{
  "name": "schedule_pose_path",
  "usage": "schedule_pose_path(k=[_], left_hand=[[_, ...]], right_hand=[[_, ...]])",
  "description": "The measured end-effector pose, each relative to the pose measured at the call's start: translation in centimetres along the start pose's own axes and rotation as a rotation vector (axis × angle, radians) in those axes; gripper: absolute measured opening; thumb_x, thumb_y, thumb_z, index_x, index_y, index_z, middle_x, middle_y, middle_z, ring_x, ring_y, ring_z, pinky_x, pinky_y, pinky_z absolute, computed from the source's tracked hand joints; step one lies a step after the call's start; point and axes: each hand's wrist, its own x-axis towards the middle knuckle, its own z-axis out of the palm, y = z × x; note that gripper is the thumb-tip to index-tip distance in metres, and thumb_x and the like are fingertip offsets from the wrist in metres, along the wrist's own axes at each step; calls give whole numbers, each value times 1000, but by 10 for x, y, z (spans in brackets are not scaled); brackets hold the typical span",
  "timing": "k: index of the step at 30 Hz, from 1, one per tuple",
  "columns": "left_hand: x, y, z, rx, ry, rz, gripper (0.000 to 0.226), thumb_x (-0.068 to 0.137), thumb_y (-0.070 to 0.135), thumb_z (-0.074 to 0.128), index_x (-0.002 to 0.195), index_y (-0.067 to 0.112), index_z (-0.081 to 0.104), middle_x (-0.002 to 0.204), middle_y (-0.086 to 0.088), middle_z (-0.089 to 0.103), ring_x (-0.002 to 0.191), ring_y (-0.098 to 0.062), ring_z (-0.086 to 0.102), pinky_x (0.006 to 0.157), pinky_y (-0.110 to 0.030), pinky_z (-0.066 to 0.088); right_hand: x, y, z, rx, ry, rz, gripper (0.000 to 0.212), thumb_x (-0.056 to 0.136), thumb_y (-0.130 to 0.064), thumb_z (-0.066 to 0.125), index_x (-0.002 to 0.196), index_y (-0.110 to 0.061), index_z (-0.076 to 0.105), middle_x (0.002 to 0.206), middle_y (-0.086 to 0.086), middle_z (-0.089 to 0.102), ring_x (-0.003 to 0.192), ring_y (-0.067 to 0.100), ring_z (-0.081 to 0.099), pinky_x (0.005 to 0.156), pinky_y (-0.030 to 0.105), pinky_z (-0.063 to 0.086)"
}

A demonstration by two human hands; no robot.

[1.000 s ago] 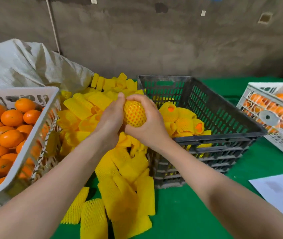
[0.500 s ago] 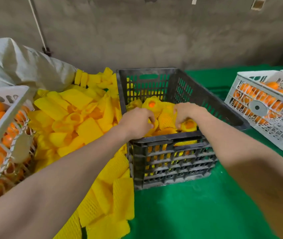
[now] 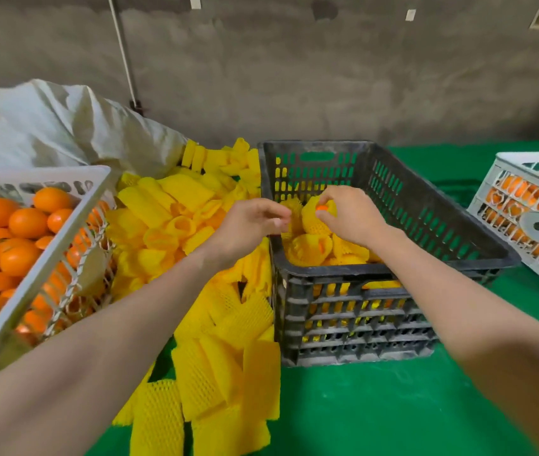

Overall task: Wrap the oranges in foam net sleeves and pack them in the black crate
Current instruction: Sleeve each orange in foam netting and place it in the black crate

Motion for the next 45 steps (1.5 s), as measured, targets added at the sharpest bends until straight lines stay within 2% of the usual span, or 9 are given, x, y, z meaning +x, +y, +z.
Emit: schedule_pose_path(k=[8, 12, 15, 18, 28, 32, 35, 39, 45], left_hand=[[-40, -10, -97, 23, 178, -169, 22, 96, 3, 50, 85, 15, 65, 81, -5, 67, 69, -15, 65, 65, -26, 53], [-75, -27, -138, 48, 266, -257, 18, 97, 8, 51, 89, 17, 64, 87, -3, 69, 73, -16, 66, 65, -26, 52], [-99, -37, -160, 62, 304, -294, 12, 97, 11, 53, 96, 14, 64, 90, -2, 70, 72, -12, 67, 64, -24, 53], [-117, -44, -177, 54, 329, -313, 11, 96, 11, 55, 95, 15, 65, 88, -2, 70, 73, -11, 67, 65, -23, 54], [-140, -62, -188, 95, 254, -363, 11, 90, 4, 61, 101, 8, 62, 100, -15, 66, 87, -23, 65, 84, -42, 54], [-139, -63, -182, 138, 196, -374, 56, 89, 14, 65, 139, 8, 40, 127, -6, 51, 116, -22, 53, 90, -35, 49], [-139, -60, -186, 40, 268, -347, 28, 88, 16, 67, 113, 7, 60, 100, -7, 60, 86, -9, 59, 68, -24, 46], [-145, -52, -195, 363, 394, -194, 27, 82, 20, 73, 92, -3, 62, 83, -20, 59, 72, -24, 51, 63, -43, 42], [-159, -56, -259, 418, 476, -187, 34, 88, 43, 62, 77, 11, 58, 68, -5, 54, 62, -13, 48, 56, -30, 36]], right_hand=[[-21, -156, 20, 376, 76, -361, 18, 88, -19, 60, 104, -9, 63, 106, 8, 64, 100, 22, 55, 78, 25, 35], [-21, -191, 61, 98, -465, -413, 37, 87, -19, 64, 120, -5, 57, 123, 14, 59, 116, 29, 51, 91, 34, 42], [-34, -200, 93, -103, -978, -342, 46, 82, -32, 70, 108, 3, 56, 108, 14, 59, 93, 31, 58, 50, 28, 52], [-45, -201, 120, -216, -1074, -242, 44, 80, -33, 73, 66, -4, 43, 79, 9, 52, 88, 33, 59, 23, 17, 32], [-19, -216, 114, -166, -617, -301, 36, 83, 2, 49, 117, -7, 60, 125, 13, 57, 113, 29, 55, 83, 30, 44], [-10, -238, 71, 546, -455, -197, 33, 78, 14, 52, 102, -9, 59, 102, 13, 55, 74, 24, 57, 66, 32, 48], [-14, -255, 55, 898, -495, -127, 29, 82, 14, 54, 95, -11, 52, 97, 14, 52, 67, 17, 56, 58, 23, 53], [-12, -277, 61, 614, -398, -181, 37, 83, -25, 69, 115, -10, 58, 115, 5, 52, 104, 15, 50, 86, 25, 43], [-10, -321, 73, 511, 116, -464, 18, 81, -17, 70, 90, -3, 64, 87, 3, 53, 84, 14, 44, 69, 19, 28]])
